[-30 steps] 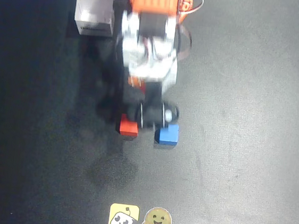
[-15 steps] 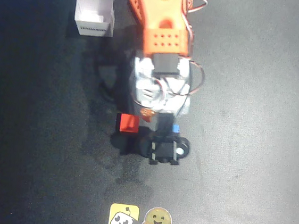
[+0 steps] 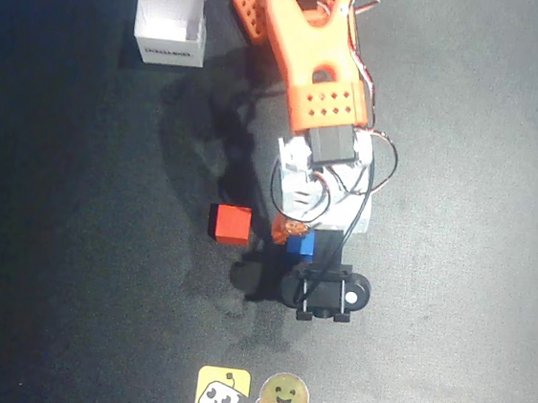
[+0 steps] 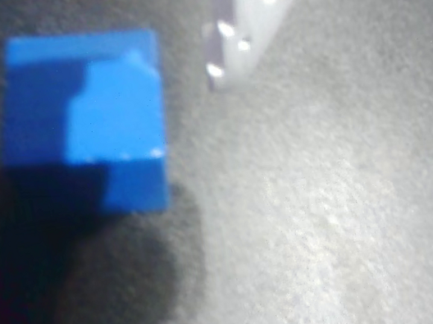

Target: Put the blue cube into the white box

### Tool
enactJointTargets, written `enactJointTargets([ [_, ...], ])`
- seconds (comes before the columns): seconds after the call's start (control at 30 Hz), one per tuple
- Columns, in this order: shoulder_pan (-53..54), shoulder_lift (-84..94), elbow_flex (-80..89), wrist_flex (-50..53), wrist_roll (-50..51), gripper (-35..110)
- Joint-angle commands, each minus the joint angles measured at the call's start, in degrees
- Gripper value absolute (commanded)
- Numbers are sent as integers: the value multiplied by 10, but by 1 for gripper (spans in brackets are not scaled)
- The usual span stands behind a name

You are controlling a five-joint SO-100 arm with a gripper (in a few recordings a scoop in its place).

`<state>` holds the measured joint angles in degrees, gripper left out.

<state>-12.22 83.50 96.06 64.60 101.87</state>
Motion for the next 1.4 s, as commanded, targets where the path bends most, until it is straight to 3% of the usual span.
enactJointTargets([
  [0.0, -1, -1, -21, -13, 4, 23],
  [0.47, 7, -52, 18, -85, 8, 19],
  [0.73, 15, -69, 18, -86, 11, 0],
  [0.9, 28, -62, 20, -78, 12, 0],
  [1.2, 68, 41, -42, 89, 45, 0],
  [1.37, 111, 146, -60, 191, 148, 0],
])
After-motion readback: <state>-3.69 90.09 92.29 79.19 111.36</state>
